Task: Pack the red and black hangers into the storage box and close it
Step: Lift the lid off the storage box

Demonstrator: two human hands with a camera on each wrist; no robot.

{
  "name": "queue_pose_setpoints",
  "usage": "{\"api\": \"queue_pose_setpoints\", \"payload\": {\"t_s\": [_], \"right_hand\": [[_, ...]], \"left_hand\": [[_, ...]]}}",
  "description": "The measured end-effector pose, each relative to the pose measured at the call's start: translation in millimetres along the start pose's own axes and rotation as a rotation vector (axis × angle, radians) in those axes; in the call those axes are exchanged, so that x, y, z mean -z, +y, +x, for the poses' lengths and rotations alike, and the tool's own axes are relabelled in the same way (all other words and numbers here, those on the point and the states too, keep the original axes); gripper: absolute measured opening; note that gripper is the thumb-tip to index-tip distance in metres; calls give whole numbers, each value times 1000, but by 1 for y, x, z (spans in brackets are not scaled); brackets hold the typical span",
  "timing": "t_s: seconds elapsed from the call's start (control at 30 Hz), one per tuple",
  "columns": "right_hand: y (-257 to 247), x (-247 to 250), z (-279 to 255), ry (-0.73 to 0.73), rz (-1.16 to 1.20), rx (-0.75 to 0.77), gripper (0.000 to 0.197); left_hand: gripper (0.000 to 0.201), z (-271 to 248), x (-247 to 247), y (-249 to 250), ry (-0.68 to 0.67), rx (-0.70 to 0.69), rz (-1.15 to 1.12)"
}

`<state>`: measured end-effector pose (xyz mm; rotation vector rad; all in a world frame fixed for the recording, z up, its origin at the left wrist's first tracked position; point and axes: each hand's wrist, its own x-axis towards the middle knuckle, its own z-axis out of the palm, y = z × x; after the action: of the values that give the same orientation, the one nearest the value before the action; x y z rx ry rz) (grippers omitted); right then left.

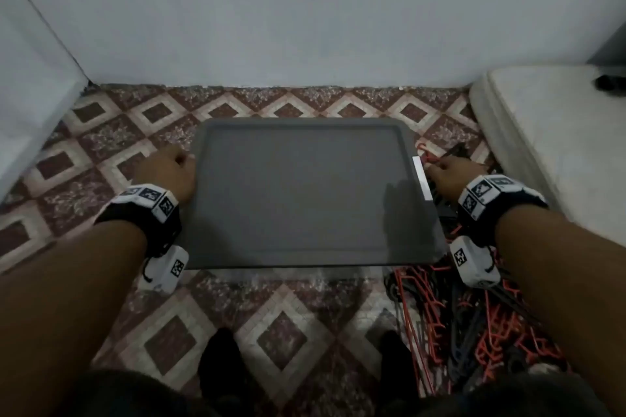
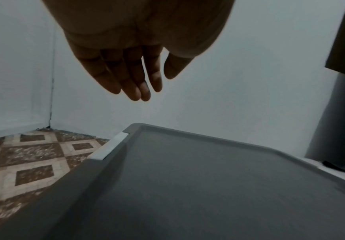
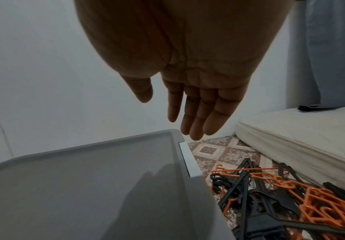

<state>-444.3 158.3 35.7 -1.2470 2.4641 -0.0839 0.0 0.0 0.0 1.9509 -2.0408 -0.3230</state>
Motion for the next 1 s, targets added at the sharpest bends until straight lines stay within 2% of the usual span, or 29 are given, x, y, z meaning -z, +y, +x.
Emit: {"api": "queue_pose_setpoints", "payload": {"t_s": [0.07,0.13,0.23,0.3,0.4,0.47,0.53,0.67,0.77,1.0], "right_hand": [[4,-1,-10,12,-6,-8,49],[9,-4,-12,22,9,-30,48],[13,-20,-8,-50,14,-75,49],[18,-32,-4,-114,24,-122,51],[20,-44,-1,-157,-40,-133,44],[19,-49,-1,-166,-167,-66,42],[14,-56,-3,-214,-275,-28,50],[8,-64,-5,-194,-267,-66,46],[9,-65,-5,-172,-200,-120,45],[0,-62,-7,-178,-129,-197,47]], "left_hand": [[27,-11,3,-4,0,21,28],[25,-16,-3,-9,-74,48,84],[41,-13,-21,-15,-257,169,125],[45,-9,-38,-17,-324,157,226],[40,-5,-55,-22,-400,158,310],[38,-3,-55,-29,-446,157,345],[41,0,-52,-39,-513,119,441],[29,10,-57,-50,-528,105,497],[33,19,-69,-59,-499,74,543],[43,35,-87,-82,-520,108,547]]}}
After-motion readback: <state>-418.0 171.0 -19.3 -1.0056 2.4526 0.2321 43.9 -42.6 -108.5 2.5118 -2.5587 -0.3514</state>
